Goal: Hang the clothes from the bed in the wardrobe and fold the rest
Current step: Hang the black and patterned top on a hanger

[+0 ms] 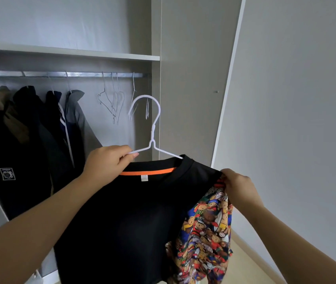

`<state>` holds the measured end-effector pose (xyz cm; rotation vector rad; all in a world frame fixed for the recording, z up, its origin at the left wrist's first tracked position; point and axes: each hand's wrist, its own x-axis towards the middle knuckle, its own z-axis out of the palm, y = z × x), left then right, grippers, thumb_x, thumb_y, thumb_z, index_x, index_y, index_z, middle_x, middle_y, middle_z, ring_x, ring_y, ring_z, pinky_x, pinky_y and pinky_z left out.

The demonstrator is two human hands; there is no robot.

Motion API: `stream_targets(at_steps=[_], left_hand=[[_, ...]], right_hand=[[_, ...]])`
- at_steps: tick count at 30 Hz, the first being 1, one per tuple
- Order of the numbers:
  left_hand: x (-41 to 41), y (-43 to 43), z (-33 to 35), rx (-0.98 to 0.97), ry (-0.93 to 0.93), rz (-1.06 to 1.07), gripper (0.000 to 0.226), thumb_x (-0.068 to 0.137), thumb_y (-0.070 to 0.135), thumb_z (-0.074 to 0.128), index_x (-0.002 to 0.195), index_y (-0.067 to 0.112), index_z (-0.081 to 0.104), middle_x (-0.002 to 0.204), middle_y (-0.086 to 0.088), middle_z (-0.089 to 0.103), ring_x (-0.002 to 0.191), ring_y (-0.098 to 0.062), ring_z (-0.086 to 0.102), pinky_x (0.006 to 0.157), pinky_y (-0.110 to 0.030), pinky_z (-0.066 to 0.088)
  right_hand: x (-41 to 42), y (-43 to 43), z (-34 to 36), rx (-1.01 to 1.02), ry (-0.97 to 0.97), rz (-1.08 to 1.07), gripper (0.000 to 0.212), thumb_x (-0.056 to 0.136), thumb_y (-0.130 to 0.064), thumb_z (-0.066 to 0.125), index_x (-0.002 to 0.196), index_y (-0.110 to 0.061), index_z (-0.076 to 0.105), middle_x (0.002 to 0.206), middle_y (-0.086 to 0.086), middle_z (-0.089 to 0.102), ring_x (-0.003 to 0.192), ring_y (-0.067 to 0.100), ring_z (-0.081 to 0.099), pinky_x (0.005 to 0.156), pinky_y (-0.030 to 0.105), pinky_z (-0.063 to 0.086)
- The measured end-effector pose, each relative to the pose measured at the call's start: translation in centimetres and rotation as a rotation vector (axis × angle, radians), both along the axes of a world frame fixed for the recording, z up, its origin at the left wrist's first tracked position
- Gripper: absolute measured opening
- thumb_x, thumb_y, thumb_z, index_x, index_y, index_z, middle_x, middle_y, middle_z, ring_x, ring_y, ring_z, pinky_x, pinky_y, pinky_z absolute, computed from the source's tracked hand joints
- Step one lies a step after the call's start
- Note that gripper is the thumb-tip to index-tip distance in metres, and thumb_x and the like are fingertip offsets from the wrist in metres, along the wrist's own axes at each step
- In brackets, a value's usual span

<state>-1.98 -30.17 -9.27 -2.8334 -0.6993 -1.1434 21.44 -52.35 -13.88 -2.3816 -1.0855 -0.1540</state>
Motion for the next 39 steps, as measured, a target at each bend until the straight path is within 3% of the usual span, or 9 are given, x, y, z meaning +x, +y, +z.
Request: stream_targets(at_steps=[5,12,15,17,19,22,27,33,39], left_hand=[[-1.7,1.1,0.4,0.085,0.029,-0.012,0.058,0.083,0.054,0.024,0.066,0.009,0.058,0.051,-0.002,0.049,0.051,-0.025,0.051,0.049,-0.031,0.041],[-2.9,1.7,0.5,0.12,0.022,0.017,0.062,0.083,0.054,0.023,0.071,0.009,0.065,0.055,-0.003,0.055,0.053,-0.023,0.054,0.05,-0.033,0.045],[-2.6,1.3,-0.4,0.003,0.0,0.036,0.052,0.082,0.055,0.033,0.065,0.014,0.061,0.053,0.0,0.052,0.054,-0.017,0.051,0.052,-0.027,0.038],[-2.0,1.0,-0.7,-0.061,-0.018,0.025,0.049,0.079,0.058,0.035,0.062,0.017,0.058,0.052,0.001,0.05,0.054,-0.015,0.05,0.052,-0.026,0.036],[-1.4,0.9,-0.8,-0.112,-0.045,0.005,0.044,0.078,0.057,0.039,0.062,0.02,0.057,0.053,0.002,0.051,0.054,-0.013,0.05,0.052,-0.025,0.036],[-0.4,1.1,-1.2,-0.178,-0.043,-0.016,0.031,0.084,0.045,0.053,0.062,0.024,0.055,0.056,0.003,0.052,0.058,-0.012,0.051,0.054,-0.027,0.037],[1.5,2.3,-2.2,-0.377,0.099,-0.078,0.015,0.086,0.027,0.062,0.072,0.021,0.062,0.067,0.011,0.054,0.069,-0.008,0.051,0.066,-0.026,0.039],[2.0,3.9,-3.5,-0.62,-0.052,0.006,0.011,0.09,0.018,0.056,0.088,0.018,0.068,0.093,0.008,0.065,0.089,-0.012,0.059,0.083,-0.024,0.045],[3.1,8.1,-3.9,-0.787,-0.135,0.096,0.014,0.09,0.022,0.056,0.08,0.027,0.064,0.077,0.003,0.063,0.083,-0.018,0.064,0.076,-0.027,0.047]], right_hand=[[0.4,-0.4,0.8,-0.103,-0.056,0.248,0.027,0.099,-0.014,0.04,0.116,-0.013,0.061,0.102,0.006,0.07,0.092,0.024,0.064,0.066,0.021,0.041],[-0.1,1.2,1.3,0.053,-0.147,0.083,0.013,0.091,-0.016,0.055,0.097,-0.013,0.066,0.092,0.006,0.069,0.089,0.027,0.06,0.061,0.025,0.036],[-1.7,2.9,2.2,0.023,-0.075,0.254,0.033,0.09,-0.03,0.058,0.122,-0.023,0.056,0.124,-0.002,0.056,0.117,0.022,0.047,0.091,0.03,0.039],[-3.1,4.3,2.4,-0.067,0.08,0.354,0.04,0.091,-0.042,0.054,0.127,-0.028,0.048,0.126,-0.003,0.052,0.119,0.022,0.045,0.099,0.034,0.039],[-4.2,5.4,2.2,-0.1,0.206,0.398,0.019,0.093,-0.045,0.048,0.099,-0.027,0.052,0.094,-0.005,0.06,0.095,0.02,0.056,0.074,0.026,0.046],[-3.8,6.1,2.4,-0.051,0.271,0.383,0.034,0.093,-0.044,0.048,0.07,-0.019,0.047,0.064,-0.004,0.051,0.063,0.014,0.051,0.054,0.023,0.036],[-2.6,6.7,1.3,0.01,0.522,0.232,0.036,0.085,-0.041,0.062,0.063,-0.014,0.054,0.054,-0.002,0.05,0.05,0.013,0.047,0.053,0.025,0.035],[-0.2,7.4,-1.1,0.095,0.708,-0.009,0.032,0.079,-0.028,0.07,0.061,-0.006,0.055,0.056,0.007,0.052,0.052,0.022,0.051,0.056,0.027,0.038],[0.4,11.7,-1.9,0.137,0.825,-0.07,0.03,0.083,-0.022,0.067,0.063,-0.005,0.053,0.056,0.008,0.05,0.048,0.022,0.049,0.05,0.024,0.037]])
